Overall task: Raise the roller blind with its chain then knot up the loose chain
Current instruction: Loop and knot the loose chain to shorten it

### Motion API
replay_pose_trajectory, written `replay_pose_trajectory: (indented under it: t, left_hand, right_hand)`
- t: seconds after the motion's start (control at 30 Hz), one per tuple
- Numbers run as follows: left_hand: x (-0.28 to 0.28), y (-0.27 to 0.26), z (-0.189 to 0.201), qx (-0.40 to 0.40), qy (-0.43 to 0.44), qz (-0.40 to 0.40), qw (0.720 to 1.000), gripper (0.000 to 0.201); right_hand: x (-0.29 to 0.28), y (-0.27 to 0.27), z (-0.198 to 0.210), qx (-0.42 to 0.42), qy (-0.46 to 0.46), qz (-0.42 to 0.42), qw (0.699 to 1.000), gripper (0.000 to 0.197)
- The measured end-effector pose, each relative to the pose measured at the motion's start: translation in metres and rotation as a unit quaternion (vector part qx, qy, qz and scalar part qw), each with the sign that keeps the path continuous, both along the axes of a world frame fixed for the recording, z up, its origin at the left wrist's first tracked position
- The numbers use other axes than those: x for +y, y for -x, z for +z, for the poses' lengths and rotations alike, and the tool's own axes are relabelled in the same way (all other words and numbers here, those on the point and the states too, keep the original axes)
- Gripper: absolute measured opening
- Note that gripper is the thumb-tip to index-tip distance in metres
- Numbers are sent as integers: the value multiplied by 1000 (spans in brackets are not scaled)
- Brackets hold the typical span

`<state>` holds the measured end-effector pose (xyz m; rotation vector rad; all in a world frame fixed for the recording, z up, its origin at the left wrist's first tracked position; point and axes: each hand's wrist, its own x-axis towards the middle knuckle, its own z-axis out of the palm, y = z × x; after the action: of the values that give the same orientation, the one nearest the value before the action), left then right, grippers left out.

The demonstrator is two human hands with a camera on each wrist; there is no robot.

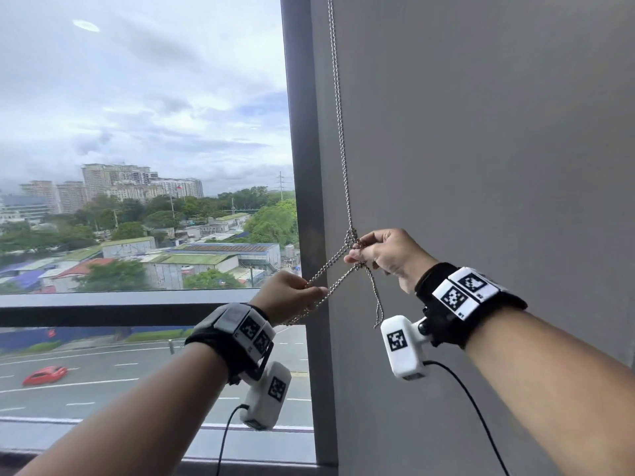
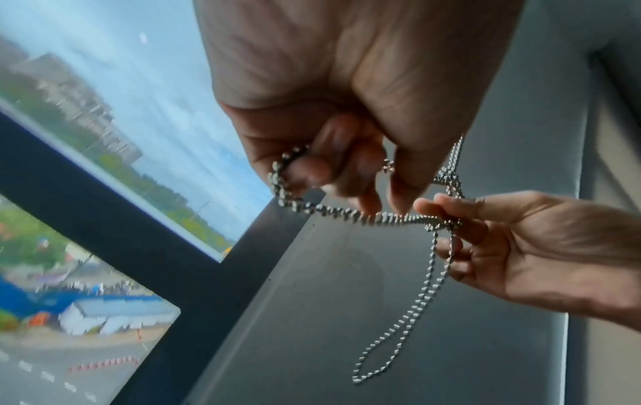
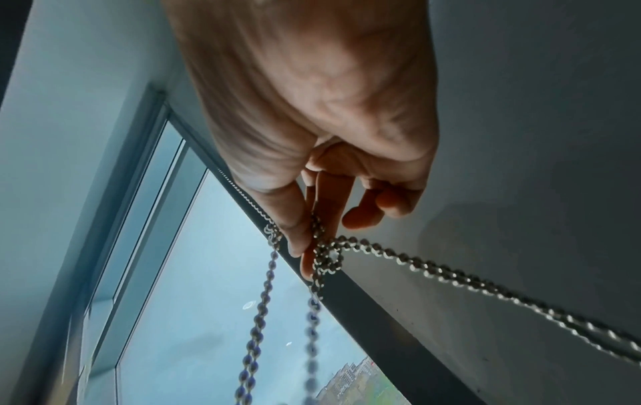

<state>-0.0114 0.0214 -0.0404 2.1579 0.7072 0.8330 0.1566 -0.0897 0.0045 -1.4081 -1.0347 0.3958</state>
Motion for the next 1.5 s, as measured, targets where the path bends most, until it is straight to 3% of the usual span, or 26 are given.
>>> replay_pose_trajectory:
  t: [0.13, 0.2, 0.27, 0.47, 0.6, 0.7, 0.83, 0.97, 1.07, 1.13, 1.27, 1.33, 1.4, 1.5]
  left_hand:
    - [9, 3, 2, 108, -120, 45, 986, 23]
    - [12, 6, 3, 107, -159, 94, 977, 22]
    - [17, 11, 3, 91, -152, 115, 977, 33]
    - [20, 20, -12, 64, -24, 56, 996, 52]
    - [11, 13, -16, 32, 73, -19, 997, 22]
    - [-5, 3, -9, -29, 166, -71, 983, 6]
    - [-29, -13, 3, -109, 279, -143, 943, 29]
    - [-27, -14, -1, 17, 214, -133, 968, 16]
    - [-22, -5, -18, 183, 191, -140, 954, 15]
    - [-18, 1, -29, 241, 186, -130, 944, 16]
    - [-11, 5, -43, 270, 229, -106, 929, 37]
    - [-10, 6, -45, 275, 250, -102, 923, 28]
    - [-8, 7, -46, 257, 228, -83, 935, 12]
    - [-8, 4, -42, 210, 183, -83, 957, 13]
  right_hand:
    - [3, -3, -1, 24, -17, -44, 999, 22]
    - [4, -8, -1, -26, -35, -84, 995, 21]
    - [4, -12, -1, -74, -26, -106, 991, 19]
    - [-2, -19, -7, -53, -37, -112, 992, 10]
    - [0, -13, -10, -57, -14, -75, 995, 7]
    - [3, -4, -10, -87, 3, -50, 995, 3]
    - [10, 4, -10, -133, 10, -46, 990, 7]
    - [11, 1, -7, -131, -1, -71, 989, 10]
    - [4, -7, -1, -125, -13, -112, 986, 10]
    - [0, -12, 2, -142, -4, -135, 981, 15]
    - [-5, -17, 2, -189, 17, -177, 966, 18]
    - [-8, -20, 4, -195, 20, -188, 963, 16]
    - [-10, -22, 6, -188, 32, -169, 967, 13]
    - [-10, -18, 6, -170, 55, -116, 977, 12]
